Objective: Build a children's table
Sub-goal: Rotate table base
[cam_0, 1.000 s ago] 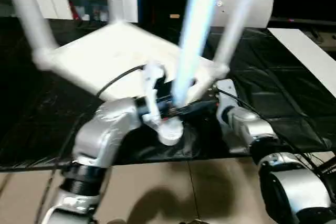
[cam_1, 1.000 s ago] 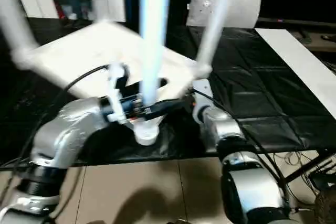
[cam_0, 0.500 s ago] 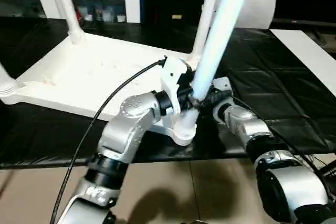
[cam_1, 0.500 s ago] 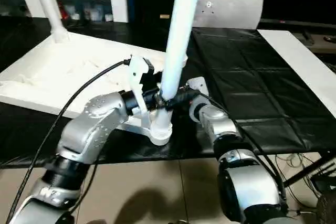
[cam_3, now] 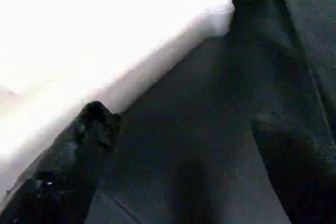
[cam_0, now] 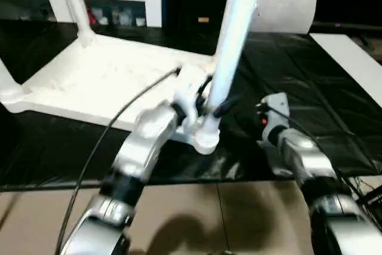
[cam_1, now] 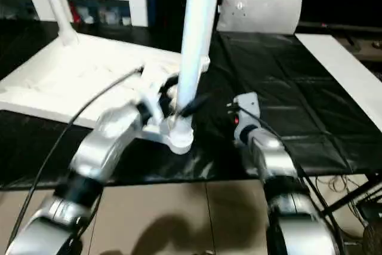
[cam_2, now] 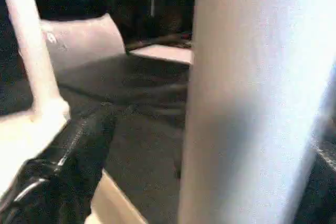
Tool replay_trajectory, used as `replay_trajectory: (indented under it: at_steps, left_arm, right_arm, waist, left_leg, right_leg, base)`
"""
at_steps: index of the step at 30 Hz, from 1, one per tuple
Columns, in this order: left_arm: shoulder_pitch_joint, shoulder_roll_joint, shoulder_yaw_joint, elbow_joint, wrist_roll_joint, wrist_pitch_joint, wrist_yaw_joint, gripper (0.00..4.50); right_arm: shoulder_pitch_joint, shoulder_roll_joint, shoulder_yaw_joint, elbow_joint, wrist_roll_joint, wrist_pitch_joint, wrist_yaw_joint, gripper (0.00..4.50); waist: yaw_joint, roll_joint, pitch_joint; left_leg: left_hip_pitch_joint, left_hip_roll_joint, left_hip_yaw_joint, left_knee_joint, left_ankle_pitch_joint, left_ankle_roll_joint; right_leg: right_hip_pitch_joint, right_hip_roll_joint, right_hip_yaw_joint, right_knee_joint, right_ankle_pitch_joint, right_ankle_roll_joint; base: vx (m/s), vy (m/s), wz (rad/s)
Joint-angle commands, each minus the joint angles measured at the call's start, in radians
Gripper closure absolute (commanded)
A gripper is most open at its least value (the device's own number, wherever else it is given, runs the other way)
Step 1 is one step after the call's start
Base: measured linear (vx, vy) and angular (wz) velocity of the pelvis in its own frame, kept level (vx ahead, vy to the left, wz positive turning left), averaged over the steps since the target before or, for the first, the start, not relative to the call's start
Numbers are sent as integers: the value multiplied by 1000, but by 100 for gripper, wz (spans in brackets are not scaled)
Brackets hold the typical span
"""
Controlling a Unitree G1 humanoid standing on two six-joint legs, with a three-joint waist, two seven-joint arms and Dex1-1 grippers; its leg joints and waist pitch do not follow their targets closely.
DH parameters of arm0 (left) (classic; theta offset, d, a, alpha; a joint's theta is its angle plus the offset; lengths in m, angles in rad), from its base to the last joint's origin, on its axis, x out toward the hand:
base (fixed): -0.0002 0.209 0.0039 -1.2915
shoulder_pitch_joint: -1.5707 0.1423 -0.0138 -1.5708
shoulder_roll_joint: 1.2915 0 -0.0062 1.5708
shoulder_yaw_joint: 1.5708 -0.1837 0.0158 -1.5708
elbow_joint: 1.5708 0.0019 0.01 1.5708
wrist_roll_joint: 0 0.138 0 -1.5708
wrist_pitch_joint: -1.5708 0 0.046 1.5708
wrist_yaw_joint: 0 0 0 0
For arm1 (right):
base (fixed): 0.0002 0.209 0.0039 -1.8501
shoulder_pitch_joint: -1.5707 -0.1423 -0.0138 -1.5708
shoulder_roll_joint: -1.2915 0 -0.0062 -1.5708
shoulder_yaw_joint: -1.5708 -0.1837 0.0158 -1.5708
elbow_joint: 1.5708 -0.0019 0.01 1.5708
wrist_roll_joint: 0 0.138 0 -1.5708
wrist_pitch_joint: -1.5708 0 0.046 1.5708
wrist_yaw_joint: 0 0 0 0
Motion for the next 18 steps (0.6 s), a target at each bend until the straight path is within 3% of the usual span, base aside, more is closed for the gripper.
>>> replay_trajectory:
  at_steps: [1,5,9,10,11,13,15,18]
  left_arm:
    - [26,15,11,-33,-16,-1,-19,7]
    - [179,61,67,-240,-101,65,-36,7]
    - [319,94,125,-407,-148,113,-5,7]
    - [374,103,160,-466,-136,134,47,7]
    - [382,103,166,-474,-132,136,56,7]
    - [445,78,229,-546,-67,183,200,7]
    - [489,54,264,-596,-31,214,287,7]
    - [544,3,317,-663,17,253,423,7]
  right_arm:
    - [22,-10,-21,-112,34,41,3,0]
    - [147,-30,-29,-369,87,133,0,0]
    - [250,-10,-58,-587,128,260,-73,0]
    - [289,-8,-56,-664,123,296,-104,0]
    - [294,-7,-56,-675,121,301,-109,0]
    - [349,6,-62,-755,57,304,-188,0]
    - [392,45,-86,-822,58,338,-257,0]
    - [447,54,-58,-933,89,482,-285,0]
  waist:
    - [10,5,-74]
    - [17,8,-70]
    - [13,9,-60]
    - [11,7,-57]
    - [11,7,-57]
    - [8,8,-55]
    - [4,8,-54]
    - [0,20,-50]
  left_leg:
    - [-5,31,-6,-69,-120,55]
    - [-4,41,-7,-76,-154,32]
    - [-1,34,-4,-81,-219,15]
    - [1,33,-5,-82,-245,9]
    - [1,33,-5,-82,-245,9]
    - [-1,30,-8,-84,-267,-3]
    - [2,29,-8,-84,-278,-6]
    - [3,26,-15,-88,-318,-9]
  right_leg:
    - [72,-70,56,-82,-217,-126]
    - [68,-74,59,-82,-246,-128]
    - [60,-66,58,-97,-353,-89]
    - [55,-66,56,-104,-409,-67]
    - [55,-66,56,-104,-409,-67]
    - [52,-64,53,-116,-480,-7]
    - [47,-61,50,-124,-505,18]
    - [48,-52,44,-130,-508,41]
  base:
    - [0,0,0]
    - [0,0,0]
    - [0,0,0]
    - [0,0,0]
    - [0,0,0]
    - [0,0,0]
    - [0,0,0]
    - [0,0,0]
